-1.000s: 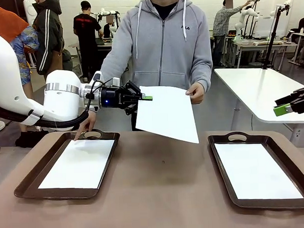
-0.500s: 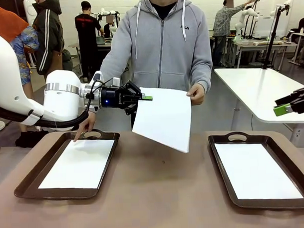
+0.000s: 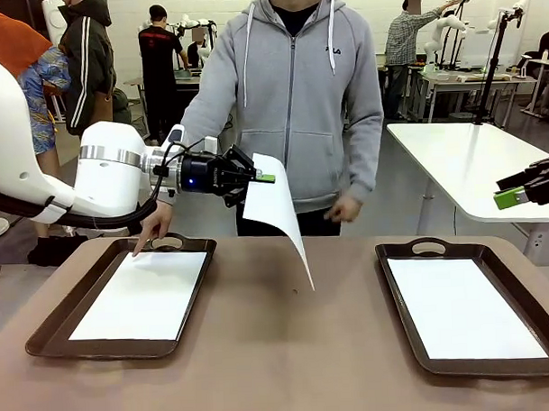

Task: Sort the A4 documents.
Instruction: Place the A4 Paper in the designated Handle tray.

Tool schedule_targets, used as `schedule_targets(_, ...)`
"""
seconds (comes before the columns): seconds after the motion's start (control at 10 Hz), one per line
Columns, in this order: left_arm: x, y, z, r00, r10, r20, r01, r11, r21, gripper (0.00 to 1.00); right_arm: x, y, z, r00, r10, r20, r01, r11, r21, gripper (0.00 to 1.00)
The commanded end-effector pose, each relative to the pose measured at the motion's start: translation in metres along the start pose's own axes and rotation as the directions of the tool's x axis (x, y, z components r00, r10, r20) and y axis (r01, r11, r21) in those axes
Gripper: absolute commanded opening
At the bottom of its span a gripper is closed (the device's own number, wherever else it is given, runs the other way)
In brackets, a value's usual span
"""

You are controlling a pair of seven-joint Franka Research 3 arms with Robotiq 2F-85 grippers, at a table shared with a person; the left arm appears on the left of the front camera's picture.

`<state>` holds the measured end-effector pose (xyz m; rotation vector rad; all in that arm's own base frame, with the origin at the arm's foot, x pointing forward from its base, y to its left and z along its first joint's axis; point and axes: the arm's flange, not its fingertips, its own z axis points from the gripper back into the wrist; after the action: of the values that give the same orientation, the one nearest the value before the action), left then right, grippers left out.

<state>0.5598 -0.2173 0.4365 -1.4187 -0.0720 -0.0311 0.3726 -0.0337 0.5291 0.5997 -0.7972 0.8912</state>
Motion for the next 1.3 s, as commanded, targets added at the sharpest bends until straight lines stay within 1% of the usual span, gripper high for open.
schedule_targets(0.0, -0.021, -0.016, 0.016, 0.998, -0.016, -0.068, 0.02, 0.998, 0.064, 0.01, 0.0, 0.0, -0.001, 1.0, 0.0, 0.002, 0.0, 1.0, 0.004, 1.0)
schedule_targets(0.1, -0.029, -0.018, 0.032, 0.998, -0.003, -0.068, 0.009, 0.996, 0.088, 0.01, 0.0, 0.0, -0.001, 1.0, 0.0, 0.002, 0.0, 1.0, 0.004, 1.0)
schedule_targets(0.2, -0.038, -0.019, 0.051, 0.997, 0.015, -0.078, -0.009, 0.997, 0.08, 0.01, 0.0, 0.0, -0.001, 1.0, 0.0, 0.002, 0.0, 1.0, 0.004, 1.0)
schedule_targets(0.3, -0.047, -0.018, 0.073, 0.997, 0.016, -0.07, -0.009, 0.995, 0.101, 0.01, 0.0, 0.0, -0.001, 1.0, 0.0, 0.002, 0.0, 1.0, 0.004, 1.0)
schedule_targets(0.5, -0.055, -0.01, 0.111, 0.998, 0.044, -0.045, -0.035, 0.982, 0.186, 0.01, 0.0, 0.0, -0.001, 1.0, 0.0, 0.002, 0.0, 1.0, 0.004, 1.0)
schedule_targets(0.7, -0.061, 0.002, 0.146, 0.997, 0.023, -0.073, -0.005, 0.971, 0.237, 0.01, 0.0, 0.0, -0.001, 1.0, 0.0, 0.002, 0.0, 1.0, 0.004, 1.0)
schedule_targets(0.8, -0.061, 0.011, 0.157, 0.989, -0.023, -0.148, 0.062, 0.962, 0.264, 0.01, 0.0, 0.0, -0.001, 1.0, 0.0, 0.002, 0.0, 1.0, 0.004, 1.0)
schedule_targets(1.0, -0.051, 0.028, 0.179, 0.983, -0.074, -0.17, 0.119, 0.955, 0.272, 0.01, 0.0, 0.0, -0.001, 1.0, 0.0, 0.002, 0.0, 1.0, 0.004, 1.0)
schedule_targets(1.2, -0.04, 0.038, 0.189, 0.977, -0.102, -0.185, 0.154, 0.943, 0.294, 0.01, 0.0, 0.0, -0.001, 1.0, 0.0, 0.002, 0.0, 1.0, 0.004, 1.0)
